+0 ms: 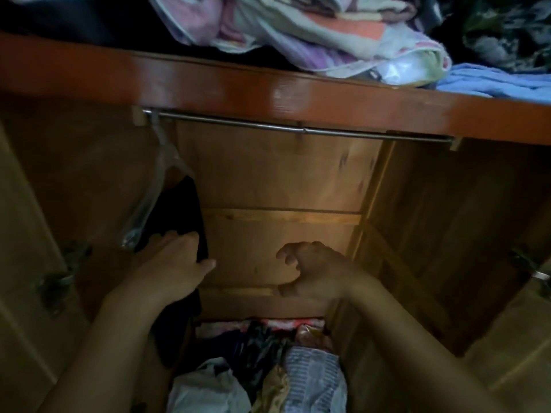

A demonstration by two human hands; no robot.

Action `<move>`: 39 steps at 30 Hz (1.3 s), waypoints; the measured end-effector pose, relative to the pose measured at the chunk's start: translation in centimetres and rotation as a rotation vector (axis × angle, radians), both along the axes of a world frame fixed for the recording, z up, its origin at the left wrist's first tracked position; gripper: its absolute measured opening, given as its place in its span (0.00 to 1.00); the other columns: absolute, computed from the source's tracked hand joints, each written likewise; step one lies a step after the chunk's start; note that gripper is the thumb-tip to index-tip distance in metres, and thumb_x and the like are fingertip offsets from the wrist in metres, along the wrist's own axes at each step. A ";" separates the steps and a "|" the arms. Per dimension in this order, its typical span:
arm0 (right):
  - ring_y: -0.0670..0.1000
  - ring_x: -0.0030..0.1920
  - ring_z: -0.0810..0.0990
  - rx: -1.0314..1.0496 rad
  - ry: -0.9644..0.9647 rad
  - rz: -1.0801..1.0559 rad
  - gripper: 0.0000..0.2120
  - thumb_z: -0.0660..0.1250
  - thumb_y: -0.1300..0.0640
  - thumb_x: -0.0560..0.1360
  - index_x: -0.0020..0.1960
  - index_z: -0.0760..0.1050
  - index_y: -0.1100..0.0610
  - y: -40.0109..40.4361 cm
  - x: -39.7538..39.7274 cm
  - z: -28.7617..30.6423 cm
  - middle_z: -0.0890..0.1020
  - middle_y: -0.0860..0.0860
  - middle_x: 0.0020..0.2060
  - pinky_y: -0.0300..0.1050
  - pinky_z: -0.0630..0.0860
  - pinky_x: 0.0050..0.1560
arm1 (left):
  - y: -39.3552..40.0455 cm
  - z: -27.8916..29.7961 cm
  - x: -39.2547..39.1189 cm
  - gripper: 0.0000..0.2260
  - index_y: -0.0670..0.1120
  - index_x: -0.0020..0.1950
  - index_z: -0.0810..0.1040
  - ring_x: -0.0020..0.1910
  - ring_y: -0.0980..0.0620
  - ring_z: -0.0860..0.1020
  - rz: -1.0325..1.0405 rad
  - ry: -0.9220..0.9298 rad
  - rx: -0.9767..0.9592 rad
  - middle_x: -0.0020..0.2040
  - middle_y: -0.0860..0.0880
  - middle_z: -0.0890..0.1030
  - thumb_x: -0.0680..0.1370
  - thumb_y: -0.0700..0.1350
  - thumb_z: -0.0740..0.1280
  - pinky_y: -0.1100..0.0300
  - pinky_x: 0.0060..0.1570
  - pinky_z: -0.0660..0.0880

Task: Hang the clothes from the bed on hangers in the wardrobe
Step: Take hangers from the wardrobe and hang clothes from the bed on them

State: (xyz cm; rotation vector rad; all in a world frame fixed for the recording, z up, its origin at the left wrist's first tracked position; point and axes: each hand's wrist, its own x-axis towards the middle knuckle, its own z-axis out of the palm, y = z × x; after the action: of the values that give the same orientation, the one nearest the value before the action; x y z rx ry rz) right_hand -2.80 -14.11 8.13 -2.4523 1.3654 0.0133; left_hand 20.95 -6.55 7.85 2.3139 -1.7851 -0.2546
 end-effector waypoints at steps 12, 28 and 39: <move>0.56 0.59 0.78 0.064 -0.298 0.193 0.22 0.68 0.48 0.79 0.66 0.75 0.62 -4.8 17.7 4.0 0.79 0.55 0.60 0.46 0.77 0.53 | 0.7 2.2 4.7 0.04 0.47 0.48 0.70 0.50 0.42 0.76 0.267 -0.027 -0.141 0.51 0.44 0.75 0.80 0.45 0.57 0.51 0.47 0.76; 0.58 0.67 0.74 0.070 -0.535 -0.070 0.26 0.61 0.52 0.83 0.75 0.61 0.64 -6.8 28.2 1.5 0.72 0.60 0.70 0.42 0.71 0.59 | -0.1 2.3 4.8 0.05 0.47 0.54 0.70 0.57 0.42 0.73 0.287 -0.010 -0.103 0.57 0.43 0.74 0.81 0.44 0.57 0.54 0.42 0.66; 0.58 0.63 0.77 0.072 -0.681 -0.145 0.22 0.62 0.58 0.79 0.72 0.66 0.61 -7.8 26.5 3.0 0.76 0.59 0.66 0.43 0.75 0.57 | 0.8 1.8 3.6 0.07 0.47 0.55 0.74 0.50 0.41 0.79 0.353 0.005 -0.419 0.49 0.45 0.79 0.82 0.45 0.58 0.53 0.42 0.71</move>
State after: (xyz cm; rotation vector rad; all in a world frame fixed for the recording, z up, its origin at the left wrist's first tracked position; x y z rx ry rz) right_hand 23.67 -21.94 11.15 -1.9997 1.1835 -0.7208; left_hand 24.56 -5.75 9.64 2.2504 -1.2438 0.1562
